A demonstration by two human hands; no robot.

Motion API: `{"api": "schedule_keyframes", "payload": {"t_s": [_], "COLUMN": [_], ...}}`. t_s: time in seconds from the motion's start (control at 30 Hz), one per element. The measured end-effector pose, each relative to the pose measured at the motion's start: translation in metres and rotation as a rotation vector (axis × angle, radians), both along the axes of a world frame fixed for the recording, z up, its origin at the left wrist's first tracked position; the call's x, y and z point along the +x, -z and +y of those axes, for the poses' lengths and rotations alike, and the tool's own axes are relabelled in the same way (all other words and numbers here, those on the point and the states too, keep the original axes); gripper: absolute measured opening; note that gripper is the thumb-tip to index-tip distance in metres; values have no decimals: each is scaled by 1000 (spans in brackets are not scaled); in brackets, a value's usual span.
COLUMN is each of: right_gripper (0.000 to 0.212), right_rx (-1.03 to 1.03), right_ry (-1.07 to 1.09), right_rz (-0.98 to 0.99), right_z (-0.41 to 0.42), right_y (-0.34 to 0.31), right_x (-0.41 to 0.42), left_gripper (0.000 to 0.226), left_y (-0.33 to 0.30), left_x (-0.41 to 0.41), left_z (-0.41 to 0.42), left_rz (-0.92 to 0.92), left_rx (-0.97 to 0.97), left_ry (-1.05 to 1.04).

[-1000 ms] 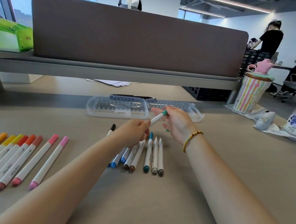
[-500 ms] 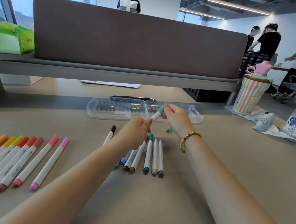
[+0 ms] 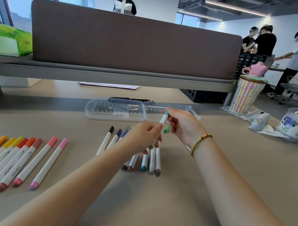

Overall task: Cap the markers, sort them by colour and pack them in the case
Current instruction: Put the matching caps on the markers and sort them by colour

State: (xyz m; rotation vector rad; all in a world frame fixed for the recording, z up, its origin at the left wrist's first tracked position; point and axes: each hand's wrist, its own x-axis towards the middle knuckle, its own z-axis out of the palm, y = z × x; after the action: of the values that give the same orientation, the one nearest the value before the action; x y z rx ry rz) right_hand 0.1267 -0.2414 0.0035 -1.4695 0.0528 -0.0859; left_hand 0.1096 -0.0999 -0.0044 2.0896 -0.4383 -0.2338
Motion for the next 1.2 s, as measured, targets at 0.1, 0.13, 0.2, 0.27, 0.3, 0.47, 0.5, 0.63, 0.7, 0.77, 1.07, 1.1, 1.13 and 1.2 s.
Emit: {"api": "schedule_keyframes", "payload": {"t_s": [0.1,0.13,0.2,0.27,0.3,0.47,0.5,0.63,0.7,0.77,1.07,1.1,1.13,1.2], "right_gripper": [24,22,20,22,23,24,24,21,21,13,25,25,26,32], "right_rx": [-62,-79,-166,-348,-416,-589,-611,-795,-951,-1080,-1549,-1534,-1488,-1295], "right_ry": [-36,-38,12,94,124,199,213,211,177,108,-88,-86,-75,-45], "right_rz": [44,56,69,78,85,140,143,180,229,307,451,433,409,341], "right_z": [2,4,6,3,0,-21,-25,-44,-54,-61,-43,-41,-39,-34], "right_y": [5,5,4,1,1,-4,-6,-8,-5,0,5,4,2,-5], "right_x": [-3,-3,-3,-3,-4,-5,-5,-9,-12,-15,-21,-20,-19,-16], "left_gripper": [42,41,43,43,44,42,41,34,32,33,34,34,34,31], "left_y": [-3,-4,-3,1,3,13,14,18,18,17,17,18,18,17], "left_x": [5,8,12,15,15,7,7,10,11,10,18,20,21,24], "left_z": [13,17,23,23,20,4,2,0,1,0,13,14,14,14], "left_rz": [-3,31,59,24,-13,-214,-243,-243,-247,-282,-329,-321,-308,-259], "left_rx": [173,196,228,293,344,653,703,800,835,868,617,559,498,358], "left_ry": [51,44,4,-33,-43,-39,-34,2,29,64,-68,-76,-77,-68]}}
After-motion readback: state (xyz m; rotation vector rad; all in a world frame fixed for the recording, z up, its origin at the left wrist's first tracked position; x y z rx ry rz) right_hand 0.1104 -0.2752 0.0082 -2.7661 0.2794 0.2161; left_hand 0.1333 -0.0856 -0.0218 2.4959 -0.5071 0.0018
